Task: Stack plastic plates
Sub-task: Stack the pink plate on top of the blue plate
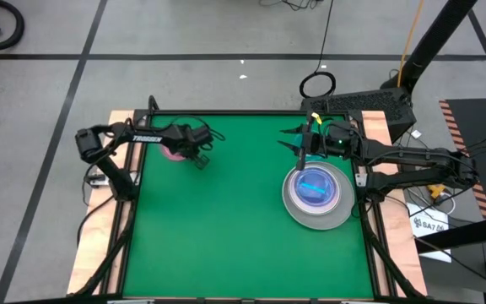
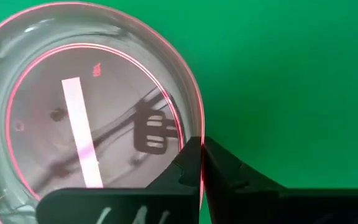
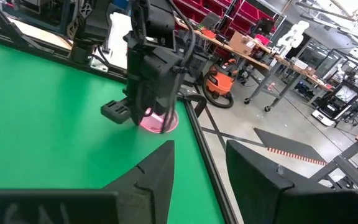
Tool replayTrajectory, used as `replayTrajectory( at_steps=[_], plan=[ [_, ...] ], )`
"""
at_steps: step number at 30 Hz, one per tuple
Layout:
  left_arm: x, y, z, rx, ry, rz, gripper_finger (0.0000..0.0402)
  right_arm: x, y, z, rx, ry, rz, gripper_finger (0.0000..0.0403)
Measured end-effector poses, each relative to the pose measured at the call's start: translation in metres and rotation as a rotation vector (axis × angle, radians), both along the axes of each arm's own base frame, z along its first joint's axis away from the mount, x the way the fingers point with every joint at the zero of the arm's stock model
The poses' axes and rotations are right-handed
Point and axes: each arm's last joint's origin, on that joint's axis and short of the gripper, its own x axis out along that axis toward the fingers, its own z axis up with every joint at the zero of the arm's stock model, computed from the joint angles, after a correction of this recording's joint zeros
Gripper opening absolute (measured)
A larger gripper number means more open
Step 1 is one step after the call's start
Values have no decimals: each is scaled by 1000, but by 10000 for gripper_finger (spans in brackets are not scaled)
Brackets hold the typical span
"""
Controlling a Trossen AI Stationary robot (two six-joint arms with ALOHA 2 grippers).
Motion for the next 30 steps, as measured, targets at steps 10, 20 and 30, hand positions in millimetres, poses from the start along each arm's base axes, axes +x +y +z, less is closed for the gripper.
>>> replayTrajectory(
  at_steps=[10, 20, 30],
  plan=[
    [14, -49, 26, 21, -29, -426, 8, 0, 0, 0, 5, -2, -1, 137],
    [21, -91, 69, 151, -230, -824, 8, 11, 2, -11, 18, 52, 20, 137],
    [32, -112, 76, 168, -361, -946, 8, 80, 26, -25, 64, 186, 256, 137]
  ],
)
